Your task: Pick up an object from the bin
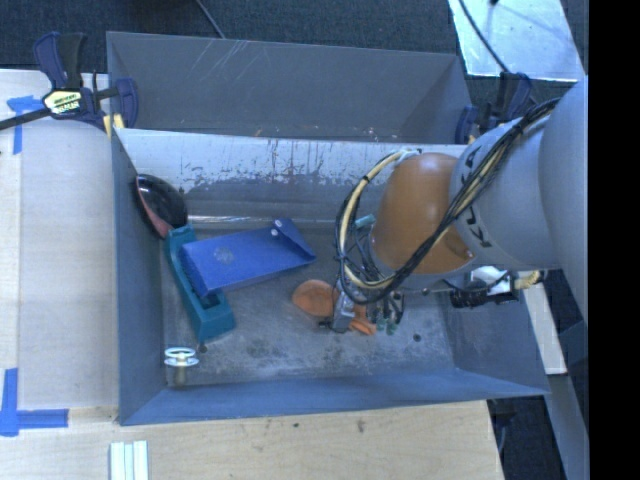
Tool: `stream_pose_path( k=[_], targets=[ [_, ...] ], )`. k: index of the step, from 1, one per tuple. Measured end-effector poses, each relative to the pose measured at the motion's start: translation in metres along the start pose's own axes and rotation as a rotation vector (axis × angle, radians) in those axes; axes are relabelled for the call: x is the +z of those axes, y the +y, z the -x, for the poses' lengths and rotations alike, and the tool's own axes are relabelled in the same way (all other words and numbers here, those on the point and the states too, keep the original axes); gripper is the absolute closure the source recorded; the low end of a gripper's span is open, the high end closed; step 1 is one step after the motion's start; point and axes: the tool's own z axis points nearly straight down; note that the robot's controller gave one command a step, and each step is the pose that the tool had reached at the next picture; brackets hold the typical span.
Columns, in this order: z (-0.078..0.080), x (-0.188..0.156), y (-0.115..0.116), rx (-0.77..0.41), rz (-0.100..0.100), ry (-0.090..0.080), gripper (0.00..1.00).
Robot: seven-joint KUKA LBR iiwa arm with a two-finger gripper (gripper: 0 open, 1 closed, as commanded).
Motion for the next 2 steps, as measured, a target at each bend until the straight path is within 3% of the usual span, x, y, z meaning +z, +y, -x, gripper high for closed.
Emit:
stream_pose_path(
  k=[2],
  targets=[
    [-0.0008, -0.0072, -0.0005, 0.000, -0.001, 0.005, 1.00]
  ],
)
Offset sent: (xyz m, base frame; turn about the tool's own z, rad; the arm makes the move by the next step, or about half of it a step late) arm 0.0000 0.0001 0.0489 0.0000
